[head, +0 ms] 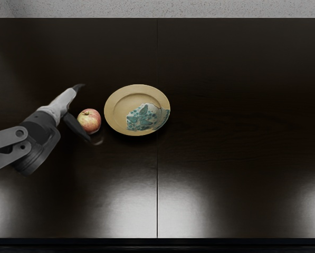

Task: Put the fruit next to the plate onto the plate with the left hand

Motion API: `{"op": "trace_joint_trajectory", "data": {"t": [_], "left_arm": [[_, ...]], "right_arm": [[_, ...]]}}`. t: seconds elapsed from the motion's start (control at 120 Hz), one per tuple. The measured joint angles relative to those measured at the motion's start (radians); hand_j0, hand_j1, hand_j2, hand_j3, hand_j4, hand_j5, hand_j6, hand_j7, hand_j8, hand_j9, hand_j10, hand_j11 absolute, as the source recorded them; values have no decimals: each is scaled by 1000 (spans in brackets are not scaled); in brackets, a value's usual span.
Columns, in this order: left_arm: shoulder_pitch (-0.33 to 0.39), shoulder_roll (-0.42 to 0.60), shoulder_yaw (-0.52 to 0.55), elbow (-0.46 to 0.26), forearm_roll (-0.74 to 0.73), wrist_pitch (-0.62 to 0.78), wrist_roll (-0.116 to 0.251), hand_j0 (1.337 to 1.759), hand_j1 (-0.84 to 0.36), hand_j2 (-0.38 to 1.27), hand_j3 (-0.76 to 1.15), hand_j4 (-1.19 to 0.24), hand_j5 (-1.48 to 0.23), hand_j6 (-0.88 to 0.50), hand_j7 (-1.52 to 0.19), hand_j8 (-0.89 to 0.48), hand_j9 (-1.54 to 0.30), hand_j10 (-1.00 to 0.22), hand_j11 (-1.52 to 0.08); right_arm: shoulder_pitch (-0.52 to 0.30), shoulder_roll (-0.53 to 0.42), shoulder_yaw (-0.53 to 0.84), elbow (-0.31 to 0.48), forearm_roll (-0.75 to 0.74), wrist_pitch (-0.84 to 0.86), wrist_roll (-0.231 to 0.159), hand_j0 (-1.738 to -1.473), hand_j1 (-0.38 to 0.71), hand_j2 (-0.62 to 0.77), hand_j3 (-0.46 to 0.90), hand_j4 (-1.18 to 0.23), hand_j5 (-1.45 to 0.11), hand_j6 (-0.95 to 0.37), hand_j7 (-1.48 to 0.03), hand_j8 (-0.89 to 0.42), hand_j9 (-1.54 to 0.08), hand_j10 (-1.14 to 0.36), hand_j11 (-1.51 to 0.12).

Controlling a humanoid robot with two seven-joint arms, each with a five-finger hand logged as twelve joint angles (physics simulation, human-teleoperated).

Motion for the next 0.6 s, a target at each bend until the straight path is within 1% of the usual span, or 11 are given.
{"op": "trace_joint_trajectory", "data": {"t": [0.067, 0.15, 0.3, 0.4, 0.6], "left_arm": [[14, -17, 0, 8, 7, 9, 0, 1658, 289, 13, 0, -53, -67, -54, -67, -54, -66, -53, -66], [15, -27, 0, 14, 11, 17, 0, 1658, 271, 16, 0, -69, -87, -70, -87, -70, -87, -69, -87], [15, -41, 1, 17, 13, 20, 0, 1658, 174, 32, 0, -150, -192, -151, -192, -151, -192, -150, -192], [31, -40, 0, 18, 13, 21, 0, 1658, 111, 43, 0, -202, -260, -203, -260, -203, -260, -202, -260], [34, -29, -1, 17, 14, 25, 0, 1658, 46, 54, 0, -257, -331, -258, -331, -258, -331, -257, -331]], "right_arm": [[1, 0, 0, 0, 0, 0, 0, -1658, -349, 0, 0, 0, 0, 0, 0, 0, 0, 0, 0], [1, -1, 0, 0, 0, 0, 0, -1658, -349, 0, 0, 0, 0, 0, 0, 0, 0, 0, 0], [1, -2, 0, 0, 1, 0, 0, -1658, -349, 0, 0, 0, 0, 0, 0, 0, 0, 0, 0], [1, -4, 0, 0, 1, 0, 0, -1658, -349, 0, 0, 0, 0, 0, 0, 0, 0, 0, 0], [4, -3, 0, 0, 1, 0, 0, -1658, -349, 0, 0, 0, 0, 0, 0, 0, 0, 0, 0]]}}
